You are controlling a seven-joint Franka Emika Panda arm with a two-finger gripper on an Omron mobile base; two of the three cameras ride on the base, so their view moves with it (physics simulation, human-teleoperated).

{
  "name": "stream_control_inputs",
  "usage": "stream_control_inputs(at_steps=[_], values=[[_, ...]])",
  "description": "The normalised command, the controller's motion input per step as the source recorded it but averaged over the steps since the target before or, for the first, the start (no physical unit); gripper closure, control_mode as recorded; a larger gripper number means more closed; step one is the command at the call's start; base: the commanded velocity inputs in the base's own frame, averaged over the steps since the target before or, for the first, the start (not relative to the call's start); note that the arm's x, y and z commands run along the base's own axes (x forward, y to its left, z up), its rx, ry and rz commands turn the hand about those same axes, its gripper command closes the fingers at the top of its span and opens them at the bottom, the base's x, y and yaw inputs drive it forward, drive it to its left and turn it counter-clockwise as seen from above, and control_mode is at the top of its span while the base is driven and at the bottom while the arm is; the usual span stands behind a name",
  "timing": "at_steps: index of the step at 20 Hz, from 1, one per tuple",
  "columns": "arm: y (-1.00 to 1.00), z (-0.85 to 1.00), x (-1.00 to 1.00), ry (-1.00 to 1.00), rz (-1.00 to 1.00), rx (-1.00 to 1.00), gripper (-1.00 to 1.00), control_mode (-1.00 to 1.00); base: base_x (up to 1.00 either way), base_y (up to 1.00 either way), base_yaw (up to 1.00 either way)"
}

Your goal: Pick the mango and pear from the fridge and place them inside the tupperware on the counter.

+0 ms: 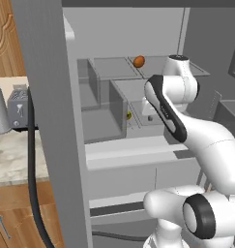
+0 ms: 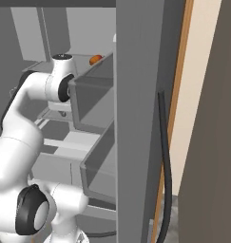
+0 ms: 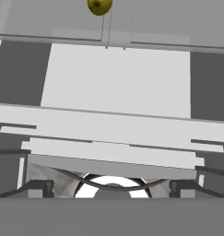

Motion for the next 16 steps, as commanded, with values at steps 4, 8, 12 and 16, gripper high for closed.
stream_control_inputs(at_steps=[4,8,12,16], values=[[0.12,0.0,0.49,0.0,-0.18,0.0,-1.0,-1.0,0.0,0.0,0.0],[0.35,0.0,0.55,0.0,-0.23,0.0,-1.0,-1.0,0.0,0.0,0.0],[0.24,-0.12,0.37,0.07,-0.11,0.0,-1.0,-1.0,0.0,0.0,0.0],[0.09,-0.2,0.18,0.07,0.0,-0.01,-1.0,-1.0,0.0,0.0,0.0]])
